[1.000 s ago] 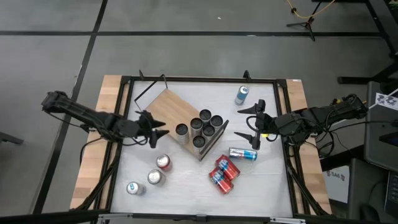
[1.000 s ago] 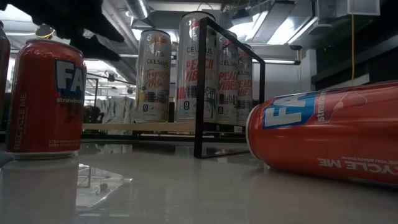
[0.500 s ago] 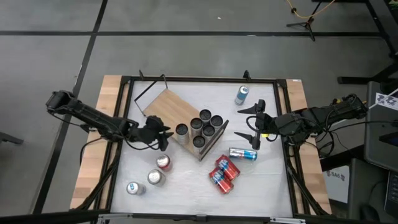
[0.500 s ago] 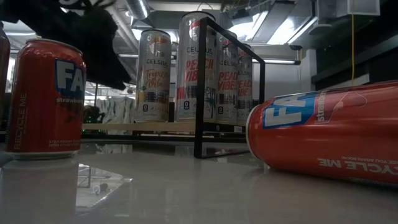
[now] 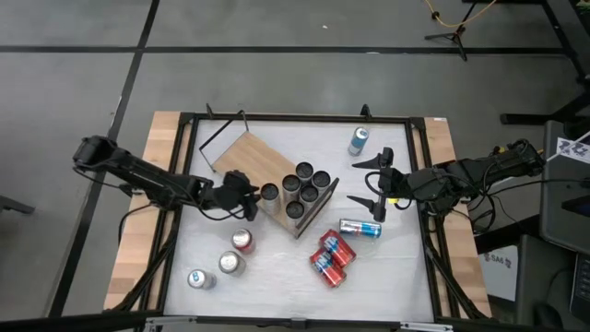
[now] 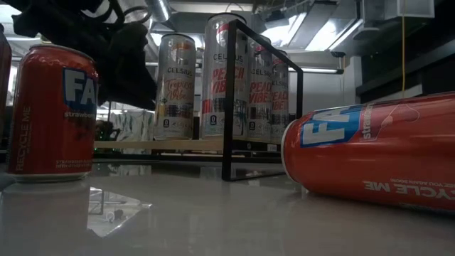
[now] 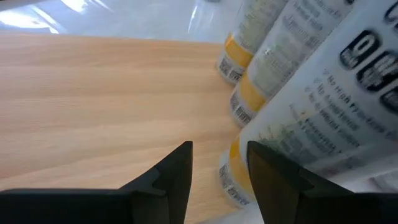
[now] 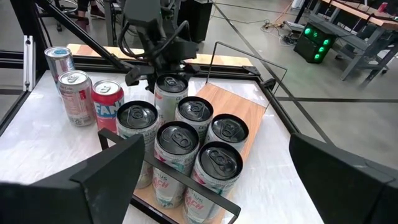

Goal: Place canned beverage on shelf
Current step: Put the white-yellow soda can on the shelf aligned with the other white-yellow soda cans

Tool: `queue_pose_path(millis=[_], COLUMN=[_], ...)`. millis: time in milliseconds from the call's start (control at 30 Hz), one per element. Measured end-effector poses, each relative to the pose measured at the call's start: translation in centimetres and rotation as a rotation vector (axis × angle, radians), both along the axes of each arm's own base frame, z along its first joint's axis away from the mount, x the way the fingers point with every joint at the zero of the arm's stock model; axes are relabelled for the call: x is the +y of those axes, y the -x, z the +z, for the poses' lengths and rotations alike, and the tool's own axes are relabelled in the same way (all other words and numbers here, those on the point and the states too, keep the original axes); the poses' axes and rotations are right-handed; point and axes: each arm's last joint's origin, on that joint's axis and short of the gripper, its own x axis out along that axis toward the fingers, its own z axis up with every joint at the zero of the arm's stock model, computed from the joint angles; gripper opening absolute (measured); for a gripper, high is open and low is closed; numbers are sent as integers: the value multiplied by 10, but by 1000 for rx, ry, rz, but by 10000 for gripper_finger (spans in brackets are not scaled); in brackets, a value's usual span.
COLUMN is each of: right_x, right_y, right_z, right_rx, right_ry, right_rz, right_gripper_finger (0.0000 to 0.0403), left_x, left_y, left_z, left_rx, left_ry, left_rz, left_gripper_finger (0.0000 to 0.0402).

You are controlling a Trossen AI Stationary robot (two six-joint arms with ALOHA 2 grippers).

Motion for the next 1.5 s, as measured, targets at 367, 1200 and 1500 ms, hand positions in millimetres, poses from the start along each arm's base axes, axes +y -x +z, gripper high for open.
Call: queue_pose_path(millis=[367, 1200, 1500], right_x=[0, 0, 0], right_y=[0, 0, 0], right_z=[0, 0, 0], right_rx=[0, 0, 0], right_ry=[0, 0, 0], right_rz=[0, 0, 0], right_gripper_finger=[396, 396, 396], left_x=[-2, -4, -5], left_y=[-5, -3, -2], left_z=[4, 0, -2], left_rx=[-62, -10, 17], left_ry=[36, 73, 124], left_rz=[-28, -86, -142], left_gripper_finger=[149, 149, 149])
